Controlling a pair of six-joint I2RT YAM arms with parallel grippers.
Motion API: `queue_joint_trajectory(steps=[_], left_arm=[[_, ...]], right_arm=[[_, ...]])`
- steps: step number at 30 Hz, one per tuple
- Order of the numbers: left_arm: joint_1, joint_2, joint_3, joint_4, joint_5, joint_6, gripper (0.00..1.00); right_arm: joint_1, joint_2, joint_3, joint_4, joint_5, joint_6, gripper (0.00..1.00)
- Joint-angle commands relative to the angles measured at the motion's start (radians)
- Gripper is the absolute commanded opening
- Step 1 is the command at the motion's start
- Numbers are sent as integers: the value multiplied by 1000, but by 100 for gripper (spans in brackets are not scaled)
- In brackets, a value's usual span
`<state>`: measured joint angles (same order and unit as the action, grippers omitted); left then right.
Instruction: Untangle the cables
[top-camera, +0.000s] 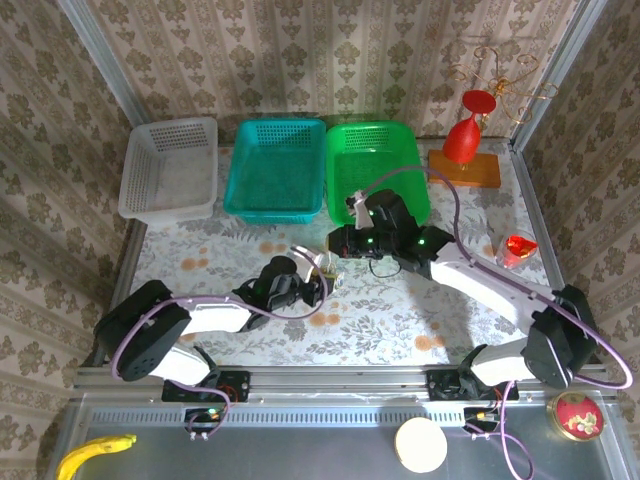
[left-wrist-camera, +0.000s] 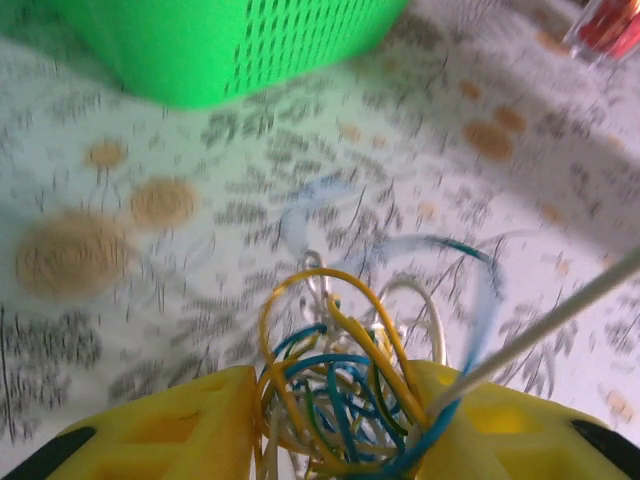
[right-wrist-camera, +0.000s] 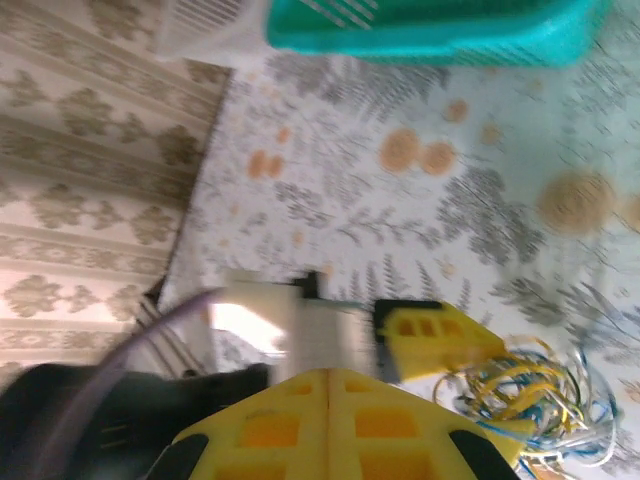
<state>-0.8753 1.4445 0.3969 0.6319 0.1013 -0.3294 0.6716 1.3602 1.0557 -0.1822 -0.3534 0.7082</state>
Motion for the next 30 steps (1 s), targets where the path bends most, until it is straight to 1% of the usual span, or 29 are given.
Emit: queue_joint_trajectory(steps=[1,12,24,30], left_arm=[[11,16,-44,24,22,-34,44],[36,-15,-102,49,31,-54,45],[37,-7,-148,96,27,-87,46],[38,-10,-158,104,27,-95,48]], right_arm=[[-10,-55,57,73,-49,30,0],[-30,-84,94,84,-61,60,0],[-59,-102,328,73,-113,67,0],[-84,-118,407,76,-105,66,0]])
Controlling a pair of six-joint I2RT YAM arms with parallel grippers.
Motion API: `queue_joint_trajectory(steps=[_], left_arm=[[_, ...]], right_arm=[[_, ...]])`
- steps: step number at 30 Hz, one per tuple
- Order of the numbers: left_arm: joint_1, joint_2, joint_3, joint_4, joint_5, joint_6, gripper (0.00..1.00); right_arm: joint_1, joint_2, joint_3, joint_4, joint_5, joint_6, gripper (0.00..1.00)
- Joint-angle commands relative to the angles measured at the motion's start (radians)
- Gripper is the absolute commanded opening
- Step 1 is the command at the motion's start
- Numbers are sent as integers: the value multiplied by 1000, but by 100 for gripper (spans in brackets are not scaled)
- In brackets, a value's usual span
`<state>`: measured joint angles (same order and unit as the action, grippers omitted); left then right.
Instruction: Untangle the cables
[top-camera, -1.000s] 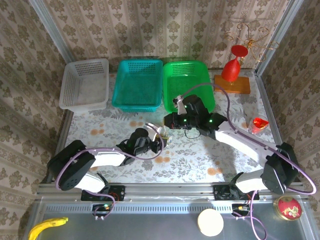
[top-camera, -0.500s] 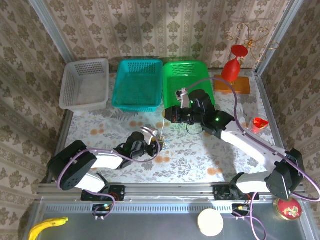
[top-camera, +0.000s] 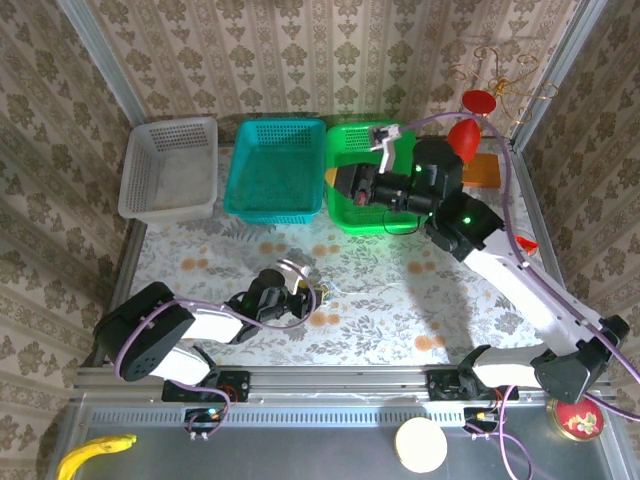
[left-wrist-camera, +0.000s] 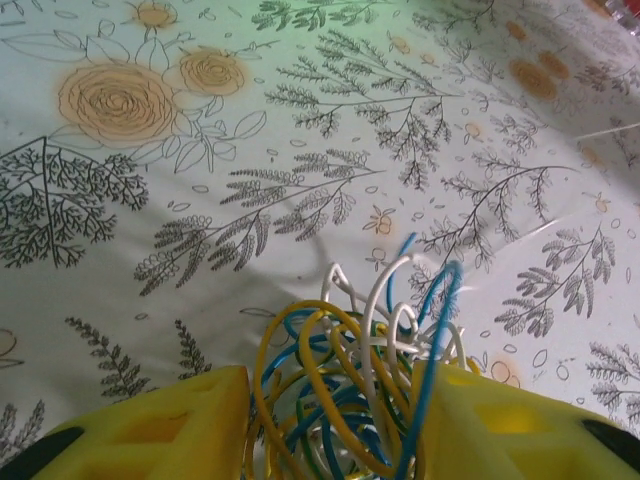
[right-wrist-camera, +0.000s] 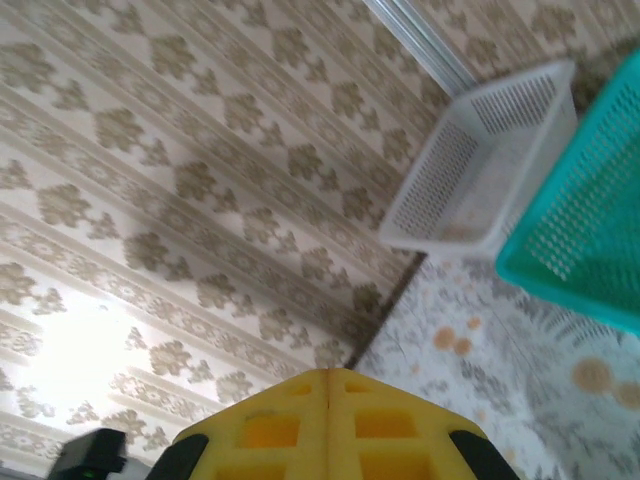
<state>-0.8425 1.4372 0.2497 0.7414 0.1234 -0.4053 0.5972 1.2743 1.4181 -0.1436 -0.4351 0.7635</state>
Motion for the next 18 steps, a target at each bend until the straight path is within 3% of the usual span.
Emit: queue_joint_trajectory(steps=[1,6,10,15,18], left_arm=[[5,-3,-10,-6,4,-19,48],[4,-20,-10,-9,4,-24,48],[4,-57,-4,-30,6,-28,48],[4,-133,-4,-86,5,-27,46],[5,-176,-3,-129,4,-21,45]], right_arm=[[-14,-33,53,38,-22,10,0],[-22,-23,71,-10,-15,-26,0],[-22,-46,-74,-52,38,-42,0],[-22,-96,-374,-44,162,-35,32],[-20,-87,-515,-32,206,-32,41]])
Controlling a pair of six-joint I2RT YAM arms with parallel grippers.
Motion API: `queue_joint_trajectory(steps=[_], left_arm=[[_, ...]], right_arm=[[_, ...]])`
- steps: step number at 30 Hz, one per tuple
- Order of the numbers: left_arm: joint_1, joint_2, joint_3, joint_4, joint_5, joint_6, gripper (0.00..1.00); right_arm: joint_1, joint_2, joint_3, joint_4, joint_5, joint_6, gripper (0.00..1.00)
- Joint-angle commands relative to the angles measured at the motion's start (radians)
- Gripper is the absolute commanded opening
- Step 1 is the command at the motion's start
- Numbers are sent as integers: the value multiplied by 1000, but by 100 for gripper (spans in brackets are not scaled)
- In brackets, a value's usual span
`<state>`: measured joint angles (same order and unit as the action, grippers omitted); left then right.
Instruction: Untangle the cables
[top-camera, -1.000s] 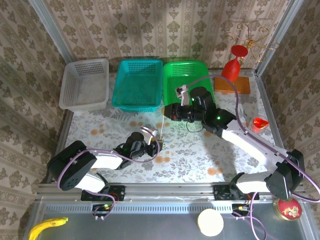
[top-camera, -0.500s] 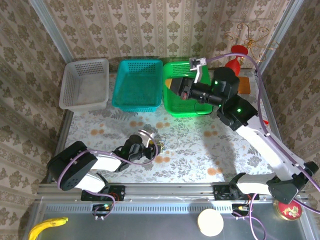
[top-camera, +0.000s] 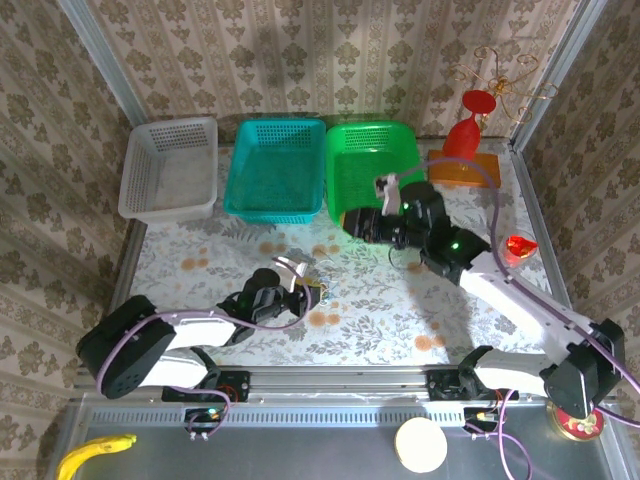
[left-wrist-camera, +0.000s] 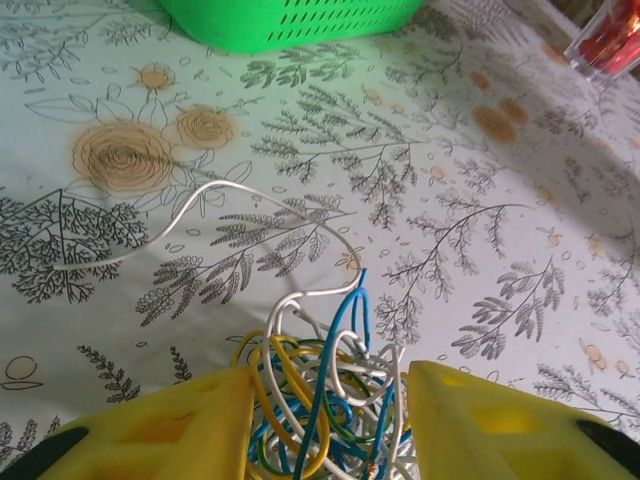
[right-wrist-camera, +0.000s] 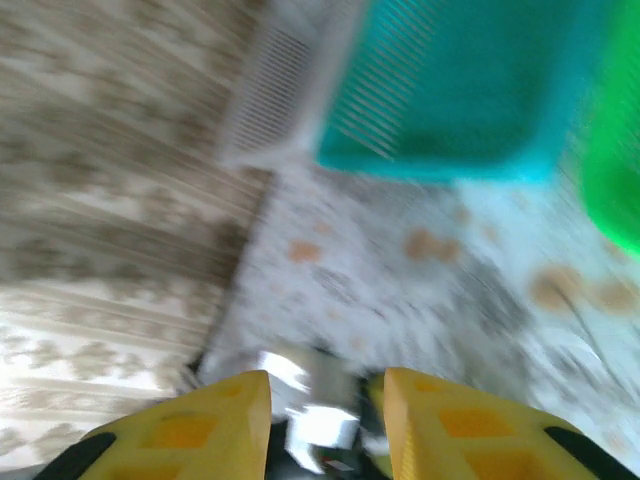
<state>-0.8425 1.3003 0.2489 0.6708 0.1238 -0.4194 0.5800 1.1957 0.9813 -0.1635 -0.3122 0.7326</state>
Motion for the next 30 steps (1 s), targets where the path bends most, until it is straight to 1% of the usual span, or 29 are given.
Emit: queue_joint_trajectory(steps=[1,5,7,10,13,15,18,21,24,30], left_arm=[[5,-51,-2,-71,3,-4,45],[4,-98,-8,-112,-10,-7,46],[5,-117,-2,-124,-22,-12,51],[4,-130,46,-192,-43,5,61],[8,-102,110,-251,-51,30,72],[11,-61,162,-307,-53,41,76],[12,19,239,-394,-41,54,79],[11,96,285,-443,-32,55,79],[11,154,299,-452,-23,34,80],[6,218,292,-431,4,6,79]], right_arm=[[-3,-2,-111,-10,93,-2,43],[0,39,-208,-6,151,-14,49],[1,63,-234,6,159,-12,50],[3,89,-261,39,160,-3,50],[2,94,-266,47,167,-2,51],[2,90,-263,42,174,-5,52],[1,77,-257,28,183,-12,54],[0,62,-256,17,189,-16,58],[0,50,-256,9,191,-18,61],[0,46,-251,5,175,-21,62]])
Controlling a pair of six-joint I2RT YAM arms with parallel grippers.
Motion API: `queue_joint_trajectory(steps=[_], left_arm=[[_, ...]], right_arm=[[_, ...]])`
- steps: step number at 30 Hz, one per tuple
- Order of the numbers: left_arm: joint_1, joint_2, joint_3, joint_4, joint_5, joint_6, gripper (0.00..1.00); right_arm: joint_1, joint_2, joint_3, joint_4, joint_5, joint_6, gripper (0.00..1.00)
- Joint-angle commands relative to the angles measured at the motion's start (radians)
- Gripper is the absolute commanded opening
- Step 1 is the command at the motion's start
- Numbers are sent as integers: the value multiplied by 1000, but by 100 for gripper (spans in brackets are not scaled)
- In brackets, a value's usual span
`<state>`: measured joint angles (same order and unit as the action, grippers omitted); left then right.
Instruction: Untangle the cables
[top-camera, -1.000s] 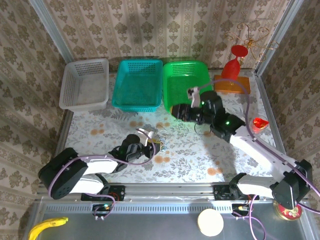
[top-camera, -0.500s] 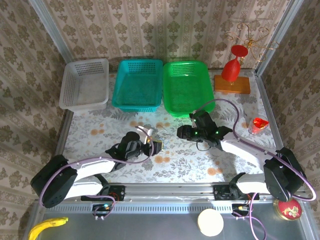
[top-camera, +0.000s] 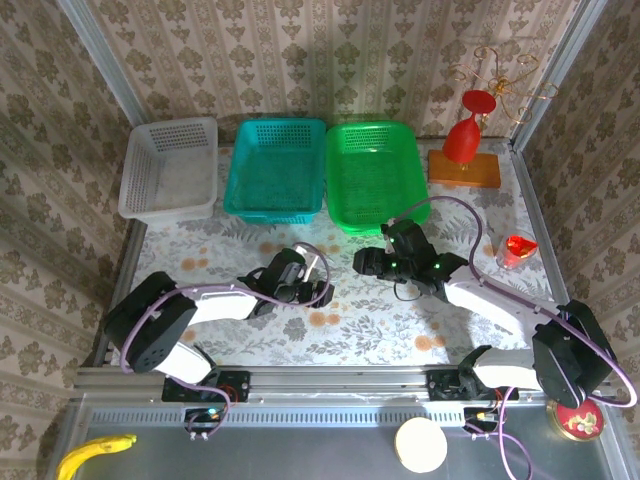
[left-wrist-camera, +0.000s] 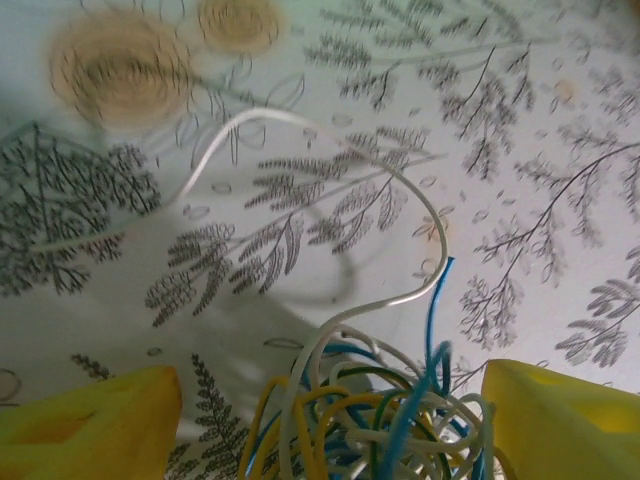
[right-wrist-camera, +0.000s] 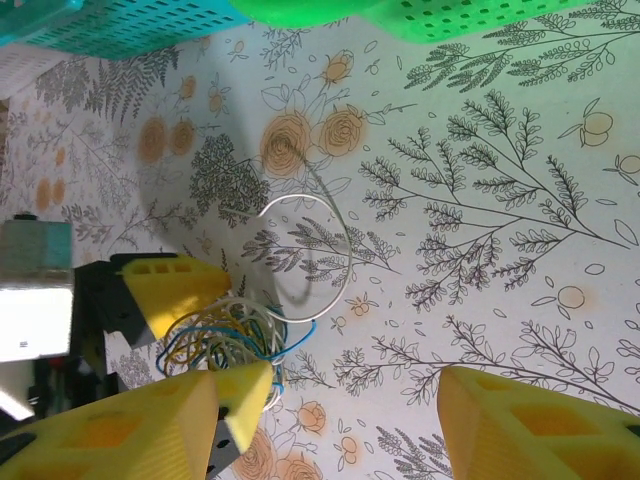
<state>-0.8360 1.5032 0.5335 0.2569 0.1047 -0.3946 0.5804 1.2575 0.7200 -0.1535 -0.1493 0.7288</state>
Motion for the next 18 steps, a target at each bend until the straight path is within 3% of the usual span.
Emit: queue_joint_trajectory(steps=[1,3,9,14,18], left_arm=[[-1,25,6,-10,30,-19,78],[-1,43,5,5,39,-18,71],[0,19,-7,59,93,13,35],[0,-88,-24,71,147,60,23],[-1,-187,-32,45,166,94,21]], right_arm=[[-1,-14,13,-4,7,-17,62],[-1,-6,15,0,-6,-18,62],[-1,10,9,12,-45,-11,64],[-1,16,-1,29,-78,3,66],[-4,26,-4,48,-107,17,67]])
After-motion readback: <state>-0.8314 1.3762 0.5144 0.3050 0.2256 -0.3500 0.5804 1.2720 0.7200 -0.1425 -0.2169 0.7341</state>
